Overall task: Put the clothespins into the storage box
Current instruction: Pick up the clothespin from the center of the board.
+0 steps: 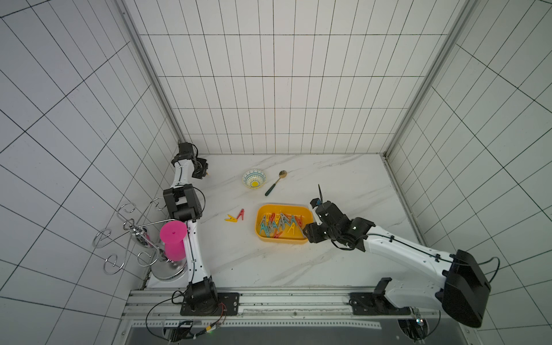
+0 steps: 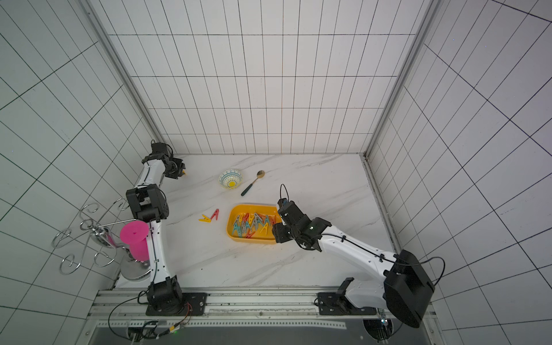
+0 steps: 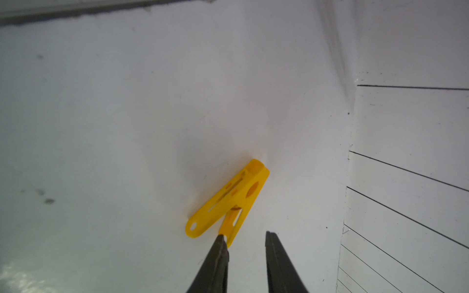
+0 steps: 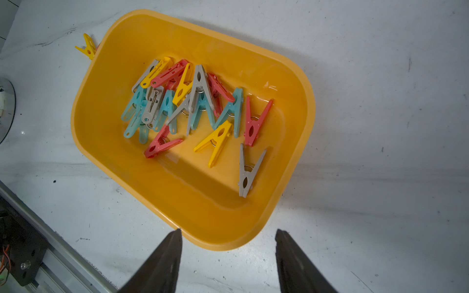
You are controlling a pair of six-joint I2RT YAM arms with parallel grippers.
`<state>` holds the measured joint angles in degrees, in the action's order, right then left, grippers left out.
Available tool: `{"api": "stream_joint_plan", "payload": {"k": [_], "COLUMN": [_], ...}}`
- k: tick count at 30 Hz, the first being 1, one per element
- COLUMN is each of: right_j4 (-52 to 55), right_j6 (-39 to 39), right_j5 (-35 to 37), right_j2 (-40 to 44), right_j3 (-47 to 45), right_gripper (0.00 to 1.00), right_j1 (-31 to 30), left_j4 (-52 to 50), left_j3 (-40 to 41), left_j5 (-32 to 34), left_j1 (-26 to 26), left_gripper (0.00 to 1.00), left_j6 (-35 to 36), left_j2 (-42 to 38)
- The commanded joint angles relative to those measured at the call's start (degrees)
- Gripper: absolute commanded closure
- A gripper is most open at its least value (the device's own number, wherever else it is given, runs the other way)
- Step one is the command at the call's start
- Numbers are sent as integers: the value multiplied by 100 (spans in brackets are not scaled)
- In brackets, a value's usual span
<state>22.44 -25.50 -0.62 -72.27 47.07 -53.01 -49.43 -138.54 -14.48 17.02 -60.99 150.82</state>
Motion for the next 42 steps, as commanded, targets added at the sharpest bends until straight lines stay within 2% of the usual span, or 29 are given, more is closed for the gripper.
{"api": "stream_joint_plan", "payload": {"k": [1,10,26,42], "right_j4": [9,11,19,18], "right_j6": [1,10,25,21], "right_j5": [27,26,62,36], "right_j2": [10,6,64,114], "right_j3": [65,65,30,18], "right_gripper": [38,38,38,38], "right_j1": [-50,-51,-51,-50], "left_j4": [-151,-207,-190,-101], "left_j3": [-129,-209,-200,253], "left_j5": [22,-149,-348,-456], "left_j1": [66,56,56,39], "left_gripper": [70,69,86,92], "left_j6": [169,185,290,458], "left_j2": [199,334,354,37]}}
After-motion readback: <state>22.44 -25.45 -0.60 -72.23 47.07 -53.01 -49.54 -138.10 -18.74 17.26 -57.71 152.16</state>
